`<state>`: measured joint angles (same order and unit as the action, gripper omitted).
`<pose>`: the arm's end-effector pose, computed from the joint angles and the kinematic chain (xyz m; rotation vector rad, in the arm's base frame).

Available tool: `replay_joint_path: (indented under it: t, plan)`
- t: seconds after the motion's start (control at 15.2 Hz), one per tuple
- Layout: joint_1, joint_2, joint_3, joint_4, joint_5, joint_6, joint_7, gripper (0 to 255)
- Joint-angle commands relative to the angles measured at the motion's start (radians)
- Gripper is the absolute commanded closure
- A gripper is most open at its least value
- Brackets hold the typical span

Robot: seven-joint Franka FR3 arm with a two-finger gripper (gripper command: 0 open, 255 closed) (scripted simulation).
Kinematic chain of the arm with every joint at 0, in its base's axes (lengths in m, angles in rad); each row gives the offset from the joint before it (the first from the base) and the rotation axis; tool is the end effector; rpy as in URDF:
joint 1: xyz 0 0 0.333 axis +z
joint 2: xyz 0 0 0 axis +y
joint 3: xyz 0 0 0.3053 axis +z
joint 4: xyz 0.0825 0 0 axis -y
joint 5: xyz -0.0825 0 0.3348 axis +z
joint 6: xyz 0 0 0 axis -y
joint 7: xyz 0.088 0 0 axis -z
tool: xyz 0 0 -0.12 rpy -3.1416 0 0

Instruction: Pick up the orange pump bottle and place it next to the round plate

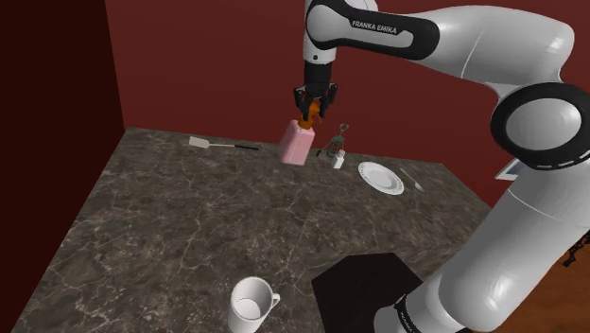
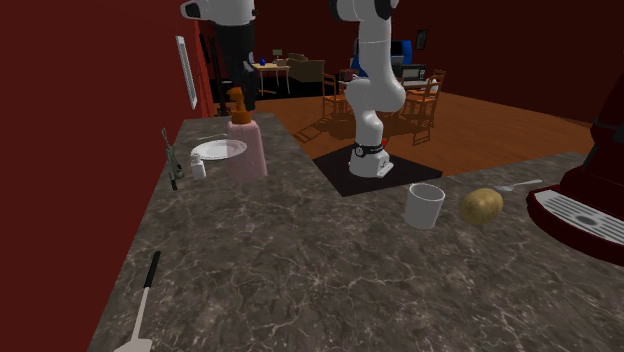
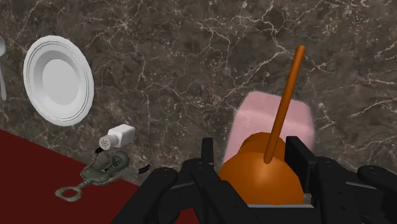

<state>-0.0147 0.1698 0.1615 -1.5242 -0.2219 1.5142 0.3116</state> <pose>0.5395 0.0453 0.5303 2.8968 -0.2286 -0.1871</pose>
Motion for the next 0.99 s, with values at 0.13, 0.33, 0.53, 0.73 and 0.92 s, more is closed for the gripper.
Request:
replay_joint_path:
  t: [0.13,0.33,0.53,0.73,0.92]
  plan:
    - [-0.046,-0.094,-0.032,-0.079,0.005,0.002,-0.080,255]
    - [-0.078,-0.154,-0.060,-0.122,0.003,-0.002,-0.143,255]
    - [-0.109,-0.206,-0.091,-0.152,-0.001,-0.008,-0.208,255]
    - [-0.138,-0.249,-0.124,-0.171,-0.009,-0.018,-0.275,255]
    - [-0.167,-0.283,-0.159,-0.179,-0.019,-0.028,-0.343,255]
